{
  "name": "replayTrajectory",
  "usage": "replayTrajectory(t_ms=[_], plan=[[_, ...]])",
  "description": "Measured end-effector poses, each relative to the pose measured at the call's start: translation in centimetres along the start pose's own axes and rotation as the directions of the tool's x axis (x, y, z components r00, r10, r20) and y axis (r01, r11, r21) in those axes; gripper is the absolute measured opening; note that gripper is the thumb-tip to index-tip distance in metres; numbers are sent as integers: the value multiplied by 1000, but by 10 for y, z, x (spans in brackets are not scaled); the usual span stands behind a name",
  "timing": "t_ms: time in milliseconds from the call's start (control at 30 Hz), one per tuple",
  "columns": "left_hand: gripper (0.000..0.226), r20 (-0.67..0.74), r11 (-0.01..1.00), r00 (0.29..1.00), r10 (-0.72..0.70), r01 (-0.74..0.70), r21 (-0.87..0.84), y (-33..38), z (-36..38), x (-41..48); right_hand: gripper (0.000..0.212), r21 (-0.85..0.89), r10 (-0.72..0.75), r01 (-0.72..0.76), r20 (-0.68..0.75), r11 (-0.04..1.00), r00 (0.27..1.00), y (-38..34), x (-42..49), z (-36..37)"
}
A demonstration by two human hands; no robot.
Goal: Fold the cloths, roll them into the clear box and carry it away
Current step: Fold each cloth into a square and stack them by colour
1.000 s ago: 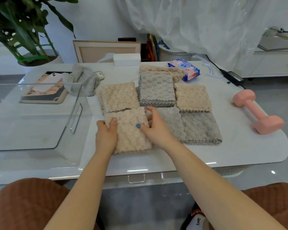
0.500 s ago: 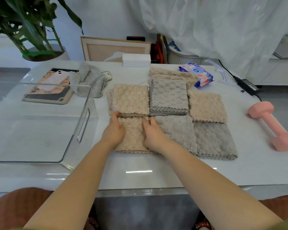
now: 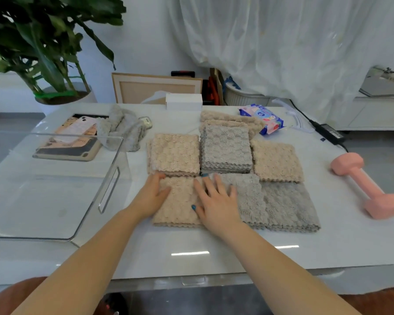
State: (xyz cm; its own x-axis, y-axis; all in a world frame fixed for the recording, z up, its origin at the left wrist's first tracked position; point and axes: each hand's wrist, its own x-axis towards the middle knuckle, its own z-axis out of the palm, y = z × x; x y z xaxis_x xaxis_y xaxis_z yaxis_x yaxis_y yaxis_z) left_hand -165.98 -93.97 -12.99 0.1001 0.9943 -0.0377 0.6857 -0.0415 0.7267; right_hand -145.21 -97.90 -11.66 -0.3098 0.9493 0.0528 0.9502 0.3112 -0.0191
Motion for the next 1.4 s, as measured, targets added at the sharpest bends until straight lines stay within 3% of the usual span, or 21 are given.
replayTrajectory(t_ms=[67,133,233,367,433,533,600,667,800,867,933,1100,1300,1400], plan=[[48,88,997,996,18,-24,78,1,-4,0,77,-25,21,-18,135,1000,991,11,0,5],[49,90,973,995,38,-57,225,-1,-4,-3,71,-29,16,-10,201,1000,980,19,-2,7],[48,-38,844,998,41,-14,536,-1,7,-14,65,-1,5,-5,239,1000,971,20,-1,5],[50,-133,697,990,-45,127,706,6,17,-19,64,33,-5,-4,276,999,961,21,0,-1],[40,-153,697,987,59,69,714,18,12,-18,64,110,-9,-11,183,994,983,22,-2,-8],[28,-151,656,952,268,-65,752,40,4,-12,60,260,104,-43,-228,965,968,21,-2,-20],[22,-150,663,928,342,-125,739,61,1,-2,57,305,205,-95,-351,948,914,26,4,-24],[20,-246,731,903,351,-100,675,77,-2,16,56,309,274,-178,-304,934,912,40,14,-26],[36,-464,928,877,129,59,368,87,-16,58,59,206,243,-215,-123,955,962,77,42,-22],[42,-509,966,861,-19,148,214,70,-19,81,61,174,183,-170,-58,970,981,83,49,-9],[49,-520,951,838,-163,275,144,47,-19,102,67,157,158,-150,-41,976,987,81,51,9],[63,-497,863,748,-441,506,-4,9,-13,141,62,159,194,-169,-153,973,969,81,53,29],[71,-460,783,700,-547,622,15,-19,-4,160,62,154,195,-169,-175,974,965,81,60,37],[69,-485,800,685,-544,598,-53,-18,-11,161,62,145,193,-170,-170,975,966,81,59,36]])
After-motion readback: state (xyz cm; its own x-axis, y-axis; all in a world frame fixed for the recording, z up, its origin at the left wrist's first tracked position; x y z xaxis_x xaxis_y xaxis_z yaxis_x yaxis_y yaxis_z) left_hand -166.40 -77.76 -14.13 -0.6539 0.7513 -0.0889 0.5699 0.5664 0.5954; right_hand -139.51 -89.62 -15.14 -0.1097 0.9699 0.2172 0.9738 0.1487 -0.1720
